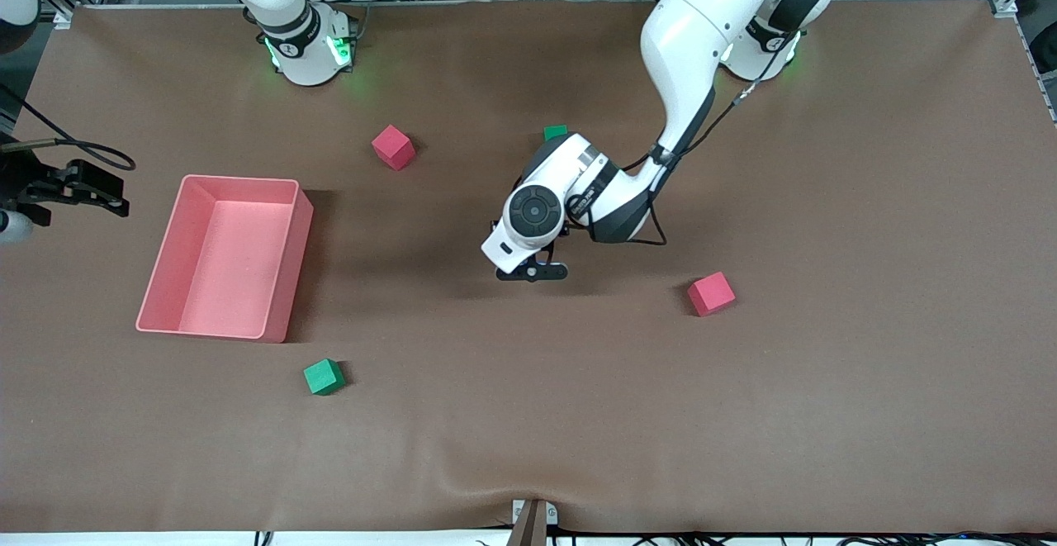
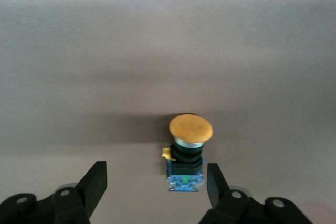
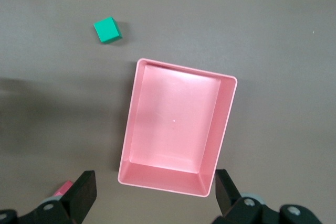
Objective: Place and upright button with both arms
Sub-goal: 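Hold the button cap-up with the left gripper above the table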
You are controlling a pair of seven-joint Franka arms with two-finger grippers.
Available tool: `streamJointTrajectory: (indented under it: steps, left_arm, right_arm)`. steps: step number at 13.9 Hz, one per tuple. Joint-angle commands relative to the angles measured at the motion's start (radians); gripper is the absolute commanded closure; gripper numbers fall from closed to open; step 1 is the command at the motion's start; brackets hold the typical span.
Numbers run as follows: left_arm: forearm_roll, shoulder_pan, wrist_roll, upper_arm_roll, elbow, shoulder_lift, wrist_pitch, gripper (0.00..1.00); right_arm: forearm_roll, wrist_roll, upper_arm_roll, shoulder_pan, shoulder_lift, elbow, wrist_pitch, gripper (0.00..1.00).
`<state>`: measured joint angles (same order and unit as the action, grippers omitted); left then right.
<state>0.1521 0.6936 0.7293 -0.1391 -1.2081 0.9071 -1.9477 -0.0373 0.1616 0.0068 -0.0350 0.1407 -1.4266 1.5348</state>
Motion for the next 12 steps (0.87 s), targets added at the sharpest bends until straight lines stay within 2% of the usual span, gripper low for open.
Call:
streamJointTrajectory:
  steps: [1,3,7,12]
  left_arm:
    - [0.020,0.013,-0.034,0.006,0.041,0.039,-0.022,0.25]
    - [0.021,0.017,-0.050,0.003,0.041,0.052,-0.037,0.35]
    - [0.055,0.038,-0.047,-0.001,0.041,0.061,-0.063,0.35]
    - [0.055,0.043,-0.050,0.007,0.032,0.059,-0.042,0.35]
  right_arm:
    - [-0.018,0.004,0.022,-0.022,-0.049,-0.075,0.031,0.00]
    - [-0.023,0.006,0.018,-0.040,-0.052,-0.084,0.038,0.00]
    - [-0.013,-0.034,0.018,-0.042,-0.078,-0.172,0.021,0.00]
    - [-0.012,-0.036,0.019,-0.060,-0.138,-0.221,0.004,0.00]
